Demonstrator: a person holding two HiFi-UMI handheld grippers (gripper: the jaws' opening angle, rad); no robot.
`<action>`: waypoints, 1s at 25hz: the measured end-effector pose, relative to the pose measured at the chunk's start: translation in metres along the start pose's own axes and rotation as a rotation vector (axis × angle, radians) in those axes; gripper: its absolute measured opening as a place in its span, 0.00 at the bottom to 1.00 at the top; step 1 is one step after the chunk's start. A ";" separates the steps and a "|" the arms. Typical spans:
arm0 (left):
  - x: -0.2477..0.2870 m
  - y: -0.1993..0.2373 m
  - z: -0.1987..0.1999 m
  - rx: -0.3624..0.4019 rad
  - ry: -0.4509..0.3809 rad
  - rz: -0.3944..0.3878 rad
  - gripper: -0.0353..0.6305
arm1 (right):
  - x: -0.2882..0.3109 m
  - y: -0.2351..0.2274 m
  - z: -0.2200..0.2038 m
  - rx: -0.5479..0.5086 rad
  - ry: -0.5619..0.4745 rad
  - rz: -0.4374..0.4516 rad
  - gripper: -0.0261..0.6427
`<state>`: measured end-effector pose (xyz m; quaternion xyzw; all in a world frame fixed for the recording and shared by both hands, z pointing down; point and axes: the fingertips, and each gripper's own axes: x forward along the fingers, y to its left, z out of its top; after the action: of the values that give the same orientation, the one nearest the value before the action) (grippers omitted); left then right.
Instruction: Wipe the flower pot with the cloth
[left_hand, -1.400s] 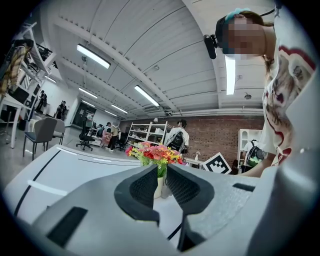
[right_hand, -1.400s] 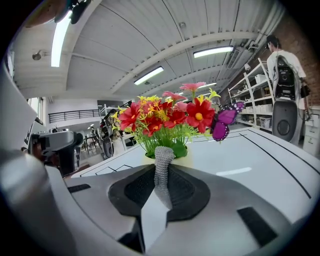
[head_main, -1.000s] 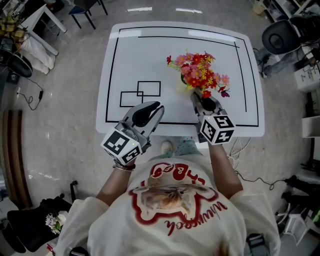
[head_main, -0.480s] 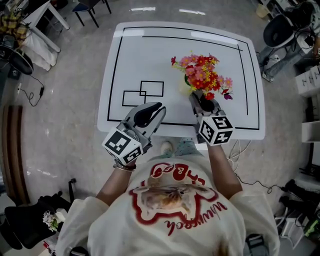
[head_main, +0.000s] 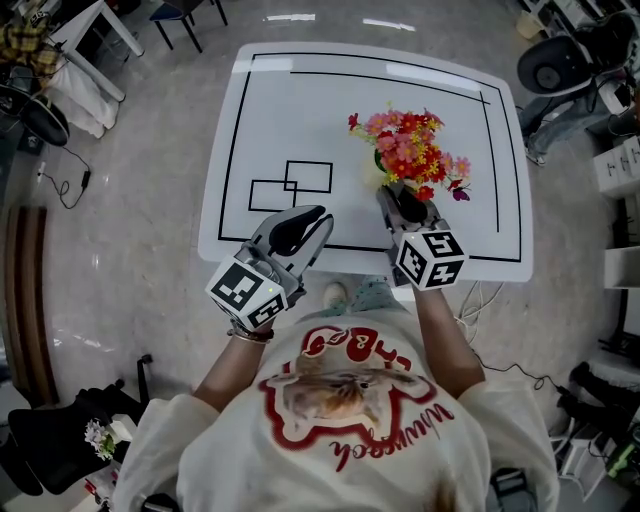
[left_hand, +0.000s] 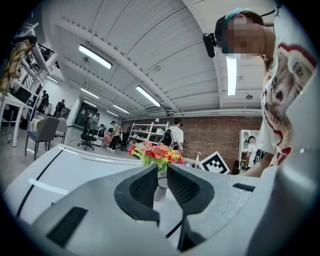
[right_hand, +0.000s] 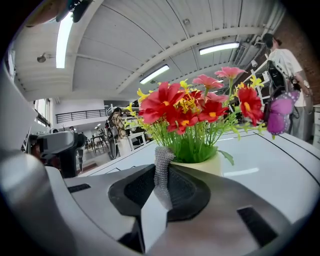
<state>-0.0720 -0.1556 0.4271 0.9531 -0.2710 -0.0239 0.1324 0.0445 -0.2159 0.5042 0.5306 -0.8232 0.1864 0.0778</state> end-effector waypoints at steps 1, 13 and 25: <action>0.000 0.000 0.000 -0.004 -0.003 0.001 0.15 | 0.001 0.001 0.001 -0.001 -0.002 0.004 0.13; 0.000 -0.002 0.000 0.002 0.000 -0.001 0.15 | -0.005 0.032 0.009 -0.017 -0.023 0.080 0.13; 0.014 -0.014 0.011 0.045 -0.009 -0.042 0.15 | -0.045 0.058 0.041 -0.059 -0.098 0.127 0.13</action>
<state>-0.0546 -0.1538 0.4135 0.9612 -0.2521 -0.0249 0.1090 0.0139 -0.1724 0.4389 0.4832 -0.8632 0.1404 0.0412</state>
